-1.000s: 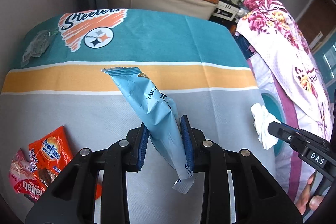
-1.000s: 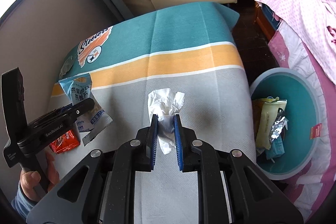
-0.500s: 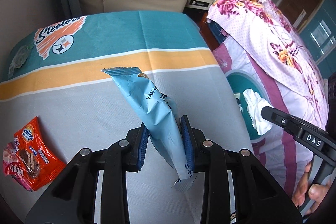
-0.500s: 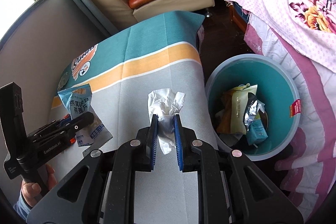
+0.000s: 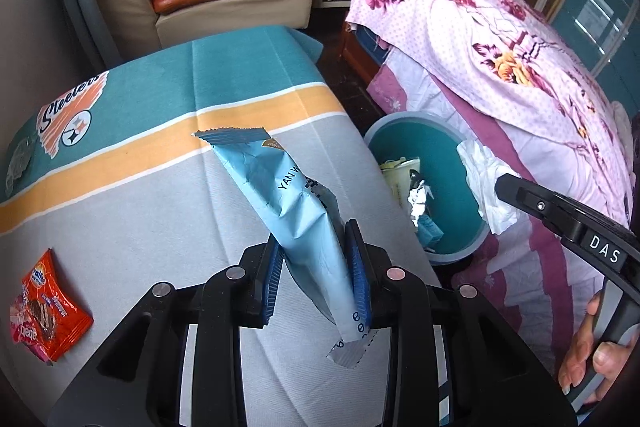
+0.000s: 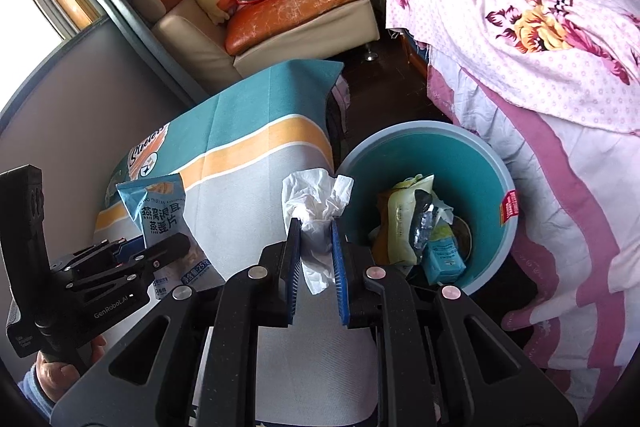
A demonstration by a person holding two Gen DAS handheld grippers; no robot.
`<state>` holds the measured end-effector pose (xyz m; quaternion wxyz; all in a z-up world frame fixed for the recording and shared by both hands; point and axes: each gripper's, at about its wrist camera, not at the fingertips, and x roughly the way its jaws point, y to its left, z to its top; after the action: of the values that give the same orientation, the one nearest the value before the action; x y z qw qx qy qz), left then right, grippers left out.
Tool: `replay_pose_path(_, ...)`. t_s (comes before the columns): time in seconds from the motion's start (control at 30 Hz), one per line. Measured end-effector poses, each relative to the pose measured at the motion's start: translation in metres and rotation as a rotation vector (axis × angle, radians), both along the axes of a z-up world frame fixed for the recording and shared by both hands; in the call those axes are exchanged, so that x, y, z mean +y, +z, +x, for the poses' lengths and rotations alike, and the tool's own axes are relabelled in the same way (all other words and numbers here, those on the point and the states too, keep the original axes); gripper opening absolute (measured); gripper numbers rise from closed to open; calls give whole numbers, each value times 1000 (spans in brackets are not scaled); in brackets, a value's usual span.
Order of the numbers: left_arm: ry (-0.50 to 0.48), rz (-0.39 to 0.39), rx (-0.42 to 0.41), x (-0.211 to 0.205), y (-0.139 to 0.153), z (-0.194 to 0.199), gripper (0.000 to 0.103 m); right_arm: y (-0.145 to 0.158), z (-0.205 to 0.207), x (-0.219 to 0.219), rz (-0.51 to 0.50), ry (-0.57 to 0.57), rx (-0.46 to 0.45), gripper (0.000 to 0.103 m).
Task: Collect trash
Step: 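Carry the blue wrapper and tissue over the teal bin and open both tools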
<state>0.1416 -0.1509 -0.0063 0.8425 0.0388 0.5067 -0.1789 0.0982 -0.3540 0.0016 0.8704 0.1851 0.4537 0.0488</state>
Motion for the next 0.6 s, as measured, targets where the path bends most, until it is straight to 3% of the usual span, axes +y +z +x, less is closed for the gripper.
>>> replay_pose_path(0.6,-126,21,12,-96,-11,3,32,-16,-14,-75,-25,-103,23,15)
